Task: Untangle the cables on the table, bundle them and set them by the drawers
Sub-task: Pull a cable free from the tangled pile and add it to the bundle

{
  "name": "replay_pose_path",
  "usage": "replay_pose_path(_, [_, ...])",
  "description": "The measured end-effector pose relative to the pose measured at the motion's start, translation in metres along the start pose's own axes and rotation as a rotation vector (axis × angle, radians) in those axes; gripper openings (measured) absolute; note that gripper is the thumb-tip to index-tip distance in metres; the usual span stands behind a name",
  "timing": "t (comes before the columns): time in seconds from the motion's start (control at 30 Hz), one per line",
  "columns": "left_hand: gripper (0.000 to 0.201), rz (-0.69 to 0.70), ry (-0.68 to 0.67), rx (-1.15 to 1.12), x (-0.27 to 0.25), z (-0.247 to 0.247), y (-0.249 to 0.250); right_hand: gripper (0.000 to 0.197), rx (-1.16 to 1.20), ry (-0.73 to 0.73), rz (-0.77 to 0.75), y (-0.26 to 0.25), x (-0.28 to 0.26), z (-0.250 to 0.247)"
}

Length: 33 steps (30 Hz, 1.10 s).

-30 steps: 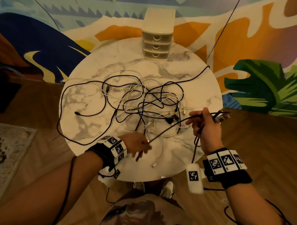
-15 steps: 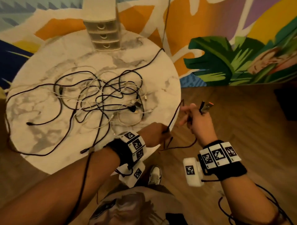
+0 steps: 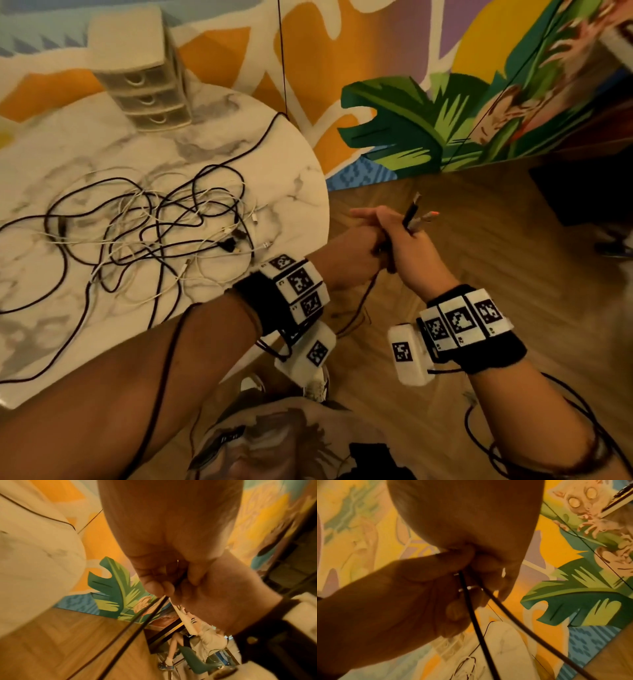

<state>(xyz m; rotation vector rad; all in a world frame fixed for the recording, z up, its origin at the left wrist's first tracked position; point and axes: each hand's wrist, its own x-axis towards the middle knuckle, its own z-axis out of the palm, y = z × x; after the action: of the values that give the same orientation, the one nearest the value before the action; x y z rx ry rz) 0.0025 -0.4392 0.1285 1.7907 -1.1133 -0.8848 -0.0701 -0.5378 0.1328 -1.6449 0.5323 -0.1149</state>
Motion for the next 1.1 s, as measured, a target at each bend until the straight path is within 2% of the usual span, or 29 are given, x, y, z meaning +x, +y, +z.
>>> replay_pose_path(0.07, [0.016,-0.008,0.014,-0.012,0.005,-0.002,0.012,0.040,0.014,-0.079,-0.022,-0.003,-0.001,-0.010])
replay_pose_path(0.2, [0.020,-0.003,0.085,0.095,0.008,-0.010,0.010,0.016,0.197,-0.259,0.084,0.028,-0.005,-0.016])
replay_pose_path(0.3, [0.024,0.044,0.025,0.221,0.004,-0.017,0.019,0.011,-0.028,-0.325,0.113,0.073,0.000,-0.017])
replay_pose_path(0.4, [0.031,0.050,0.189,0.083,0.000,-0.027,0.036,0.035,-0.168,-0.179,0.268,0.121,0.008,-0.013])
replay_pose_path(0.47, [0.031,0.077,0.285,0.016,0.002,-0.036,0.046,0.039,-0.317,0.050,0.510,0.148,0.012,-0.013])
replay_pose_path(0.53, [0.031,0.089,0.266,0.027,0.003,-0.039,0.052,0.039,-0.362,0.204,0.758,0.167,0.016,-0.009])
replay_pose_path(0.57, [0.032,0.090,0.245,0.055,0.002,-0.037,0.052,0.038,-0.253,0.210,0.824,0.173,0.019,-0.004])
replay_pose_path(0.63, [0.034,0.092,0.245,0.102,0.000,-0.033,0.049,0.037,0.099,0.219,0.861,0.175,0.026,0.012])
replay_pose_path(0.7, [0.034,0.086,0.291,0.065,-0.001,-0.035,0.046,0.043,0.226,0.258,0.852,0.177,0.032,0.024])
replay_pose_path(0.77, [0.032,0.067,0.324,0.008,-0.001,-0.038,0.042,0.040,0.051,0.207,0.783,0.184,0.027,0.026])
replay_pose_path(0.87, [0.030,-0.002,0.263,-0.031,-0.002,-0.034,0.038,0.014,-0.290,-0.013,0.687,0.201,0.016,0.010])
replay_pose_path(0.9, [0.030,-0.026,0.239,-0.040,-0.002,-0.029,0.033,0.015,-0.323,-0.107,0.660,0.202,0.015,0.005])
replay_pose_path(0.93, [0.031,-0.051,0.213,-0.042,-0.003,-0.023,0.028,0.025,-0.317,-0.192,0.595,0.191,0.014,0.000])
replay_pose_path(1.0, [0.032,-0.111,0.154,-0.033,-0.003,-0.009,0.013,0.041,-0.113,-0.318,0.366,0.156,0.012,-0.007])
replay_pose_path(1.03, [0.030,-0.140,0.123,-0.016,-0.003,-0.003,0.005,0.039,0.065,-0.369,0.256,0.133,0.010,-0.012])
replay_pose_path(1.07, [0.028,-0.161,0.091,0.006,-0.005,0.003,-0.001,0.034,0.266,-0.395,0.197,0.112,0.007,-0.017])
replay_pose_path(1.1, [0.025,-0.180,0.053,0.029,-0.005,0.008,-0.007,0.037,0.449,-0.429,0.174,0.089,0.004,-0.022])
